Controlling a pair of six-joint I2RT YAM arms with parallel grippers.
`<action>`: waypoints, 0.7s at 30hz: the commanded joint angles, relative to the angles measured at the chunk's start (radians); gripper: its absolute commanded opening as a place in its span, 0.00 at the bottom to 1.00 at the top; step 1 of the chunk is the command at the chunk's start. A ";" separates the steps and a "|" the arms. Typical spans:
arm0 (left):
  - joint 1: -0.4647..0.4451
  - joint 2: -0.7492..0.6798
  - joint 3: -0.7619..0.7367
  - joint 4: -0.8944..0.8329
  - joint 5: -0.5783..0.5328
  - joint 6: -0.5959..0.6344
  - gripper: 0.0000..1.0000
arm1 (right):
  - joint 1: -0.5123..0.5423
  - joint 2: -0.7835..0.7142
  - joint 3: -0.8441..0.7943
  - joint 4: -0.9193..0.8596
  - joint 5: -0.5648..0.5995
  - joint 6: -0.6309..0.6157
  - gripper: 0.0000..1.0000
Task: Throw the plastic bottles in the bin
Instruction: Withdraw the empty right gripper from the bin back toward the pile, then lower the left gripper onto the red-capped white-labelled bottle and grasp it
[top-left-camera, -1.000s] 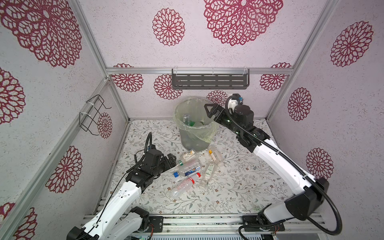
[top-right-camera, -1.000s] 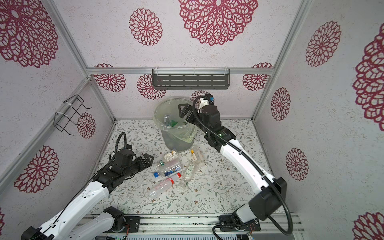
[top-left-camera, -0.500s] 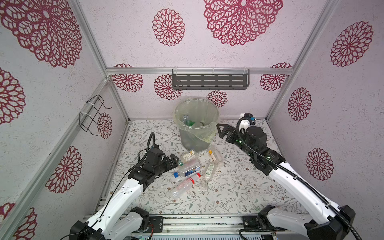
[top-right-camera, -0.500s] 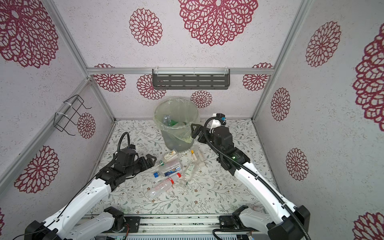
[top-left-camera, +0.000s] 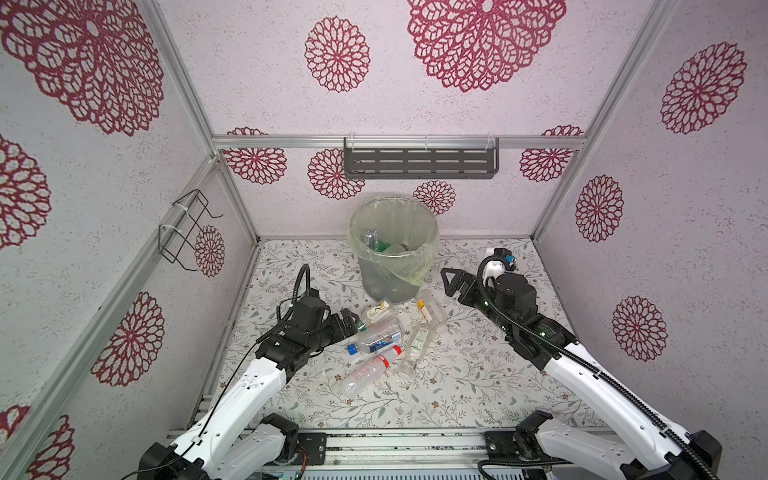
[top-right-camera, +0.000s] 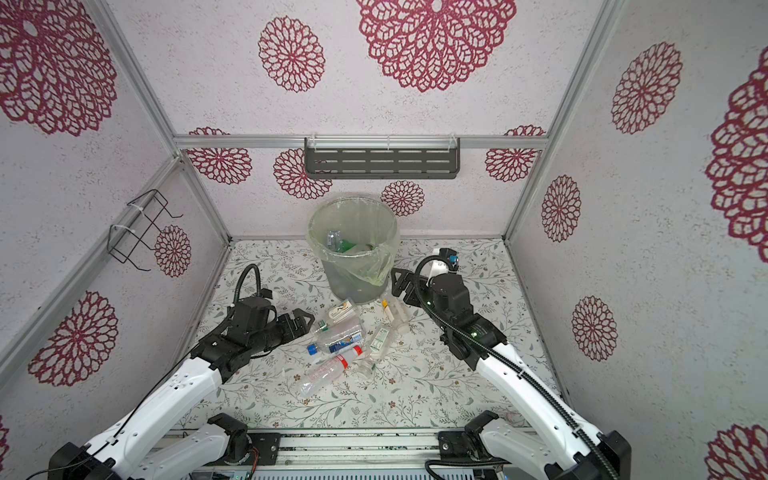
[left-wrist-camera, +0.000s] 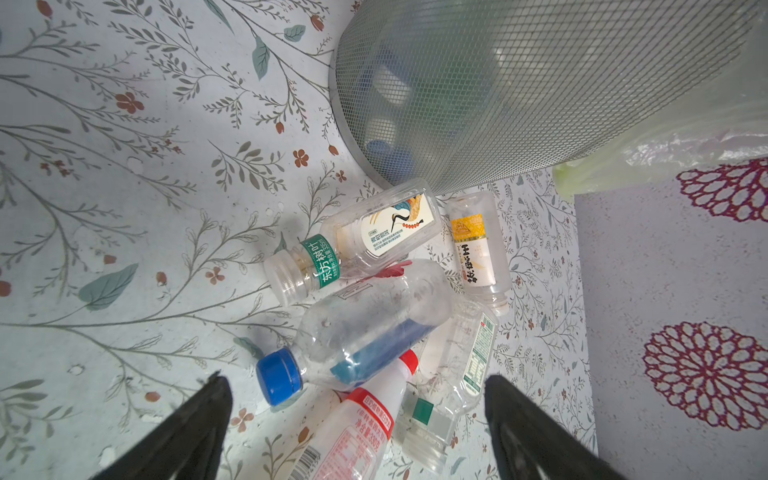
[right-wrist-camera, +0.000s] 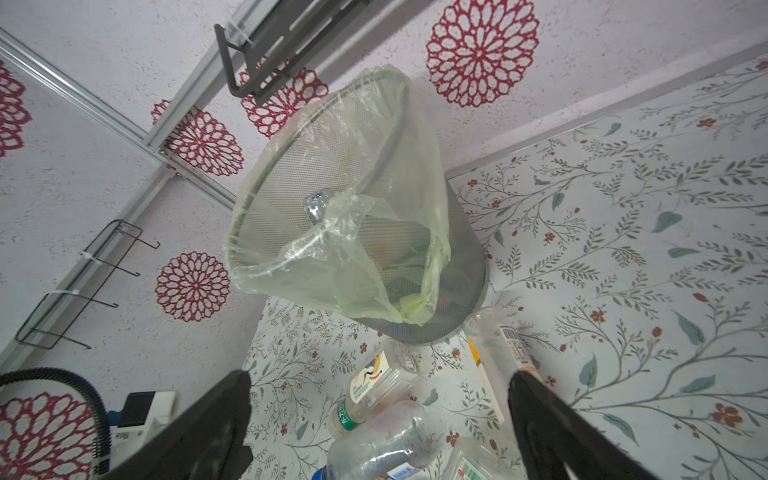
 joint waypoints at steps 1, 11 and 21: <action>0.009 0.015 0.012 0.011 0.040 0.021 0.97 | -0.002 -0.029 -0.015 -0.046 0.050 0.032 0.99; 0.004 0.055 0.013 0.007 0.088 0.053 0.97 | -0.004 -0.080 -0.133 -0.017 0.050 0.071 0.99; -0.033 0.079 0.024 -0.057 0.069 0.090 0.97 | -0.004 -0.048 -0.158 -0.073 0.075 0.096 0.99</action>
